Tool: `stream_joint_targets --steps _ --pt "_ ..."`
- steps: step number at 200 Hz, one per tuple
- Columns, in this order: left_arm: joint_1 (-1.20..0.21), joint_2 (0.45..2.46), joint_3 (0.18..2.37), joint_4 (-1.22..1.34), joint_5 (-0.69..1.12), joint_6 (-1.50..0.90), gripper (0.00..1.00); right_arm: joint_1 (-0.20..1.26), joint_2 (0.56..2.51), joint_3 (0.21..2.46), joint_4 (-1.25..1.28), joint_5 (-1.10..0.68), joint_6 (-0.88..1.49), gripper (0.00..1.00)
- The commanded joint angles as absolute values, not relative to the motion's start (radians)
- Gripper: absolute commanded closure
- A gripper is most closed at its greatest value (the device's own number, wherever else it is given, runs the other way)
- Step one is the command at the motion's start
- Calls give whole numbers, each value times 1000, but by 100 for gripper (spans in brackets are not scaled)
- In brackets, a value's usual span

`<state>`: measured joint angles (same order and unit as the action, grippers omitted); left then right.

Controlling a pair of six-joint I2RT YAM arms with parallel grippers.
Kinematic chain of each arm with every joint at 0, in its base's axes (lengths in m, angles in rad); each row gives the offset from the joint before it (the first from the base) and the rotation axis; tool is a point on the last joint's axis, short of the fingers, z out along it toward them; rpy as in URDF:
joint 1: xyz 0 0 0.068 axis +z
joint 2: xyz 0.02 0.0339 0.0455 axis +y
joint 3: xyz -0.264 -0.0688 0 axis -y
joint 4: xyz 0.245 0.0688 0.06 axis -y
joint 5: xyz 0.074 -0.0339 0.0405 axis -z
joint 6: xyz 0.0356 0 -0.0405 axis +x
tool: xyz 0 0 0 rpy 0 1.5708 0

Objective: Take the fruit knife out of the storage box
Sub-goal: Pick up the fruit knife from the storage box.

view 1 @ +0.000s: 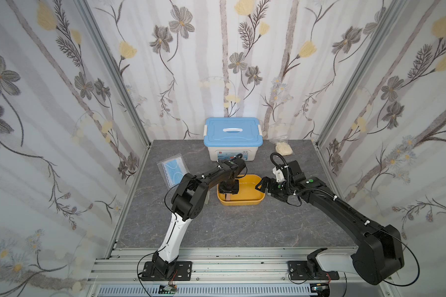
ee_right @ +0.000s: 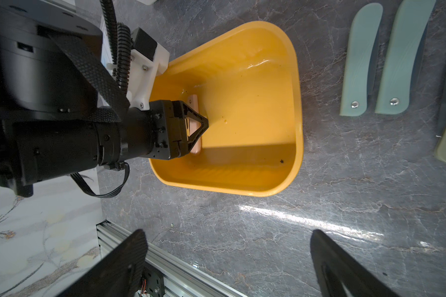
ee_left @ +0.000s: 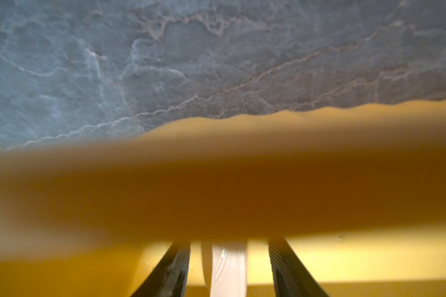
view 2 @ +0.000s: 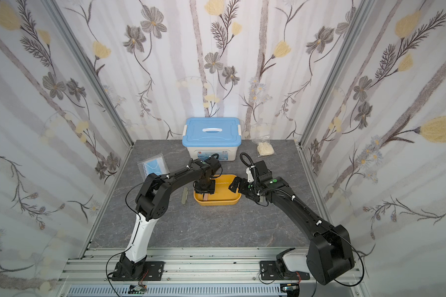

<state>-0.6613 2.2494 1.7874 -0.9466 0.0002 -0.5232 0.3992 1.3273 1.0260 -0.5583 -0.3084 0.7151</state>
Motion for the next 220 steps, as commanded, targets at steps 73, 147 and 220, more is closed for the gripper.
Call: stream_joint_targets --steps 73,147,220 --pt "-637 2287 1805 -950 55 -462 47 400 1312 1012 -523 -299 736 0" --pt "-648 2281 1761 -947 69 -463 58 400 1327 1023 -522 -293 735 0" --pt "-648 2284 1792 -974 42 -454 81 400 1323 1019 -521 -292 735 0"
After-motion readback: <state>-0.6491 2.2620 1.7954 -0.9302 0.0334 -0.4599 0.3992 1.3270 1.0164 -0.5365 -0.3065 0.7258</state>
